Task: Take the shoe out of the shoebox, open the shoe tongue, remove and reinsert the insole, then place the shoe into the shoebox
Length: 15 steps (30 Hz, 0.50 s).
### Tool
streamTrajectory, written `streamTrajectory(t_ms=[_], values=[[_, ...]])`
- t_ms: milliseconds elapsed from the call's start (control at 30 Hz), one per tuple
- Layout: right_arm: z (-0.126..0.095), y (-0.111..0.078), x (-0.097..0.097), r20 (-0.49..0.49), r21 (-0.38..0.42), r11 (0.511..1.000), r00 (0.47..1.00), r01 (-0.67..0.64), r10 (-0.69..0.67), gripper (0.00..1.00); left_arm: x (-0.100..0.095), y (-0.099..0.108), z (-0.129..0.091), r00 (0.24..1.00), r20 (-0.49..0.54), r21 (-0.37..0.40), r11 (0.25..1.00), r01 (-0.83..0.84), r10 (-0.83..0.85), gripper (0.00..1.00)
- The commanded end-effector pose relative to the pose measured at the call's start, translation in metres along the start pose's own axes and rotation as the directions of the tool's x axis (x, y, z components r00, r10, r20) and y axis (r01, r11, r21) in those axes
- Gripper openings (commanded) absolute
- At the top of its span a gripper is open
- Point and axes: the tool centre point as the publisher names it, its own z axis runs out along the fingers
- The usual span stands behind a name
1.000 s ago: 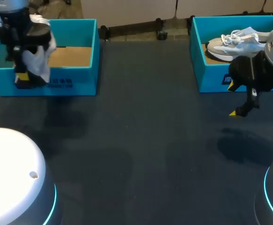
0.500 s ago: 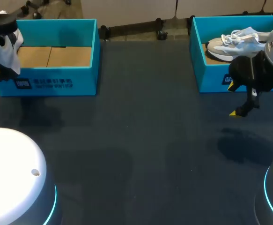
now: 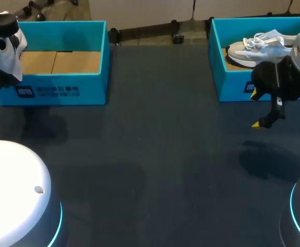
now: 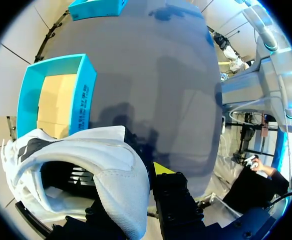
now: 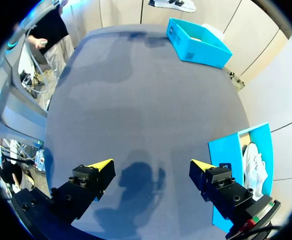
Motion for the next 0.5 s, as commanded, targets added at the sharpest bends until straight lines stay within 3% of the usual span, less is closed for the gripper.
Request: streamTrajectory(t_ms=[33,233,500], values=[[0.001,0.0,0.0,0.001,0.001,1.0,1.0,0.0,0.0,1.0,0.001,0.0,-0.001,1.0,0.002,-0.001,1.0,0.0,0.0,0.0],[0.001,0.0,0.0,0.001,0.001,1.0,1.0,0.0,0.0,1.0,-0.009,0.011,0.002,0.998,0.028,-0.023,0.999,-0.046,0.047,0.0],[0.001,0.0,0.0,0.001,0.001,1.0,1.0,0.0,0.0,1.0,-0.042,0.029,0.011,0.987,0.08,-0.087,0.987,-0.132,0.139,0.0]])
